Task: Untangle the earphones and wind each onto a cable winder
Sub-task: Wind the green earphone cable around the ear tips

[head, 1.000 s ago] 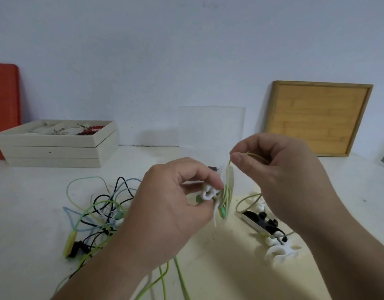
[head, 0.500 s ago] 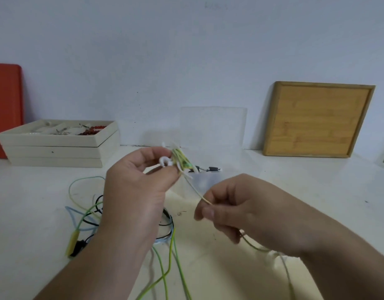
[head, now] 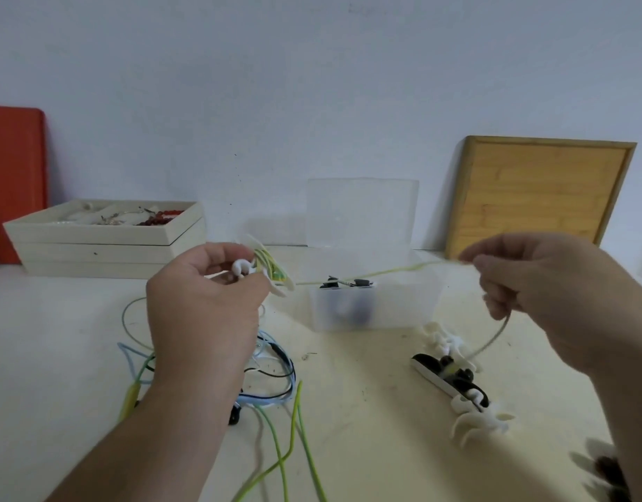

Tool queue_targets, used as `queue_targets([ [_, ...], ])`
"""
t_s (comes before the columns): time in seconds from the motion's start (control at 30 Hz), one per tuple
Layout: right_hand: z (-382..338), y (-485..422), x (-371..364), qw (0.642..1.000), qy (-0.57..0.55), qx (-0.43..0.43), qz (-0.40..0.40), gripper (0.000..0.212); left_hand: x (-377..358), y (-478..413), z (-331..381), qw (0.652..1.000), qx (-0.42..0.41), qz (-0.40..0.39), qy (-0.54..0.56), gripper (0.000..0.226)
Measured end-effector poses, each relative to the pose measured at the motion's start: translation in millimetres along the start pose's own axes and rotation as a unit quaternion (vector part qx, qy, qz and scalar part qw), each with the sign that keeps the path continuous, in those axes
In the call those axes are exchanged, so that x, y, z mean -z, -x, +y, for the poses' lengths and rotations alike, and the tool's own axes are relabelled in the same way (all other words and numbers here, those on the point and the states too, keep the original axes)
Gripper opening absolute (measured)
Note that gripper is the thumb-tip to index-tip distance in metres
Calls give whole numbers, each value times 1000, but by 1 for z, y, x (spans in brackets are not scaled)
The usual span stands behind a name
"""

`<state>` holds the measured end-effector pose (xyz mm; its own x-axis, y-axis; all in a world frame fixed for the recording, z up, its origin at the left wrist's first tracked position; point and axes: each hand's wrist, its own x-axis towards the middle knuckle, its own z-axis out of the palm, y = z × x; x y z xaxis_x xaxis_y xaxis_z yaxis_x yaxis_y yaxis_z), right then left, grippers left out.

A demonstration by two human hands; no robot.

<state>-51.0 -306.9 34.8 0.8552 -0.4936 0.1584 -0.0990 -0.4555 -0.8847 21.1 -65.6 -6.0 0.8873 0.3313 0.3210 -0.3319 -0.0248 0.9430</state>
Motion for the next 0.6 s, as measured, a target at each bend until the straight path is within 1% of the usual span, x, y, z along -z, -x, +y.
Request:
queue_targets([
  [0.07,-1,-2,-1,996,50,20,68,22,-2,1,-1,1000,-5,-21,4,26],
  [0.1,-1,-2,-2,994,71,23,85,25,-3,1,-1,999,-6,-32,5,25],
  [0.2,-2,-2,-1,989,111,15,93,25,-6,3,1,998,-4,-61,11,24],
  [0.27,-1,-3,1,995,76,-5,58,22,-5,3,1,998,-3,-64,11,24],
  [0.33,-4,-1,2,999,42,-18,-4,15,-3,0,2,998,7,-50,27,25],
  [0.37,-4,0,2,998,43,-13,-37,13,-1,-2,2,998,16,-47,41,25],
  [0.47,-8,7,-7,990,90,8,-105,14,-1,-4,4,989,61,-81,111,22],
  [0.53,-10,11,-16,984,126,24,-124,18,-5,-1,6,970,108,-118,181,26],
  [0.6,-10,13,-25,977,150,41,-144,23,-9,3,8,956,132,-143,218,25],
])
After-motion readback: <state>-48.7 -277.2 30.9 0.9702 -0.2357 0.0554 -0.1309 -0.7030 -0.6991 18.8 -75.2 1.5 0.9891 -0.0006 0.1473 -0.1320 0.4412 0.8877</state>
